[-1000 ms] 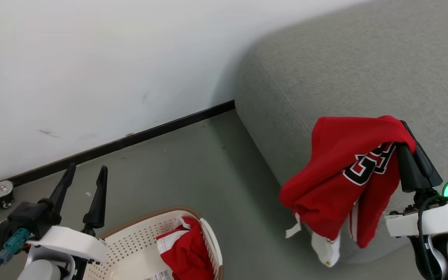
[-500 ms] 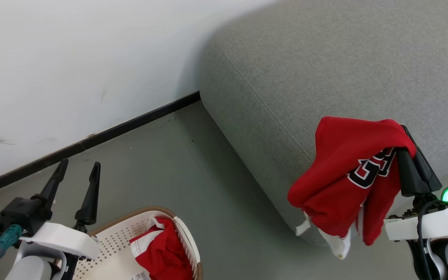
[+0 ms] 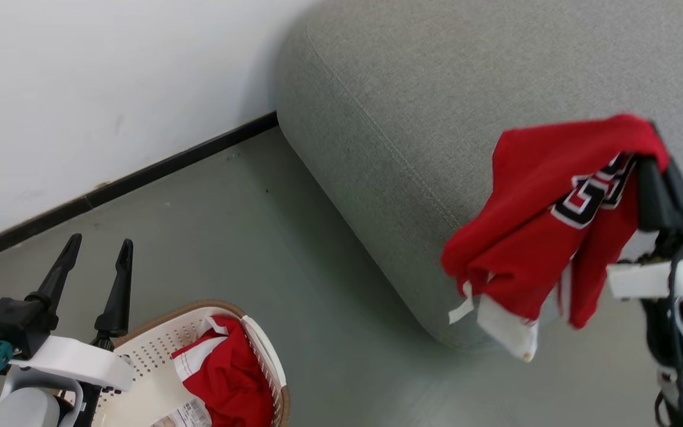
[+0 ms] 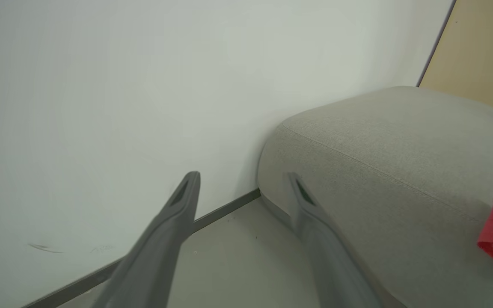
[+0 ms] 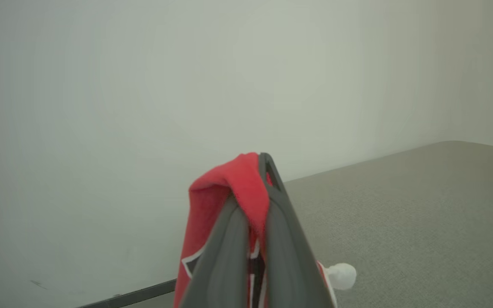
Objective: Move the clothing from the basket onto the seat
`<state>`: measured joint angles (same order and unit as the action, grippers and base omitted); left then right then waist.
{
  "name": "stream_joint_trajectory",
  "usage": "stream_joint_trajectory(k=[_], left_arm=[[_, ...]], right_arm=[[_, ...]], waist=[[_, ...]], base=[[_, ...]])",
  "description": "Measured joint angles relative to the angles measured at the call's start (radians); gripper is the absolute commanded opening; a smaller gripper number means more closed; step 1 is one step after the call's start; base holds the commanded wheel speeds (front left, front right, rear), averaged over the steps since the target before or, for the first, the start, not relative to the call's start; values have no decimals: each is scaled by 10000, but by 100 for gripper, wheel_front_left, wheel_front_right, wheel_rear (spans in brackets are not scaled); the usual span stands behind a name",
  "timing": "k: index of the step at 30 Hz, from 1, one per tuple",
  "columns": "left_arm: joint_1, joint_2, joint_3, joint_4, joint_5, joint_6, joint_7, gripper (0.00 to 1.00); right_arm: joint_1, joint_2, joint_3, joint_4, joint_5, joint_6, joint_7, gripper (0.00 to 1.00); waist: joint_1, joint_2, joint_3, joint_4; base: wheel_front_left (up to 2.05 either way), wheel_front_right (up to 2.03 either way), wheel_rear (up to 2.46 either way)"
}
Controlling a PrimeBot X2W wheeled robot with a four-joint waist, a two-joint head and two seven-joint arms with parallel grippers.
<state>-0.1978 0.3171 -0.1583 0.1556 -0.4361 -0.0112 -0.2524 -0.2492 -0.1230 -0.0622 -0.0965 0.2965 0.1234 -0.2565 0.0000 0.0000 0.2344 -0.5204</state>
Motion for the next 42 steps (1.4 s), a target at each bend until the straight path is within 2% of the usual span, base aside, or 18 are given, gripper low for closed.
stream_joint_trajectory(k=[14,30,38,42], left_arm=[[221,531,117,-769,163,84,151,100],[220,1202,295,-2008,516,174,681,100],[215,1505,439,-2422,616,188,945,100],[198,1611,523,-2648,616,265,1034,100]], right_arm=[[-3251,-1609,-692,1342,932,0,8,0],[-6174,-3348,-1317,3407,1221,2,510,0],[-6492,-3582,-1432,4573,1246,2,497,0],[-6496,-3381,-1557,5342,1515,2,493,0]], waist=[[0,0,1015,153],[0,0,2514,513],[0,0,3169,705],[0,0,3515,816]], base=[[0,0,0],[0,0,0],[0,0,0],[0,0,0]])
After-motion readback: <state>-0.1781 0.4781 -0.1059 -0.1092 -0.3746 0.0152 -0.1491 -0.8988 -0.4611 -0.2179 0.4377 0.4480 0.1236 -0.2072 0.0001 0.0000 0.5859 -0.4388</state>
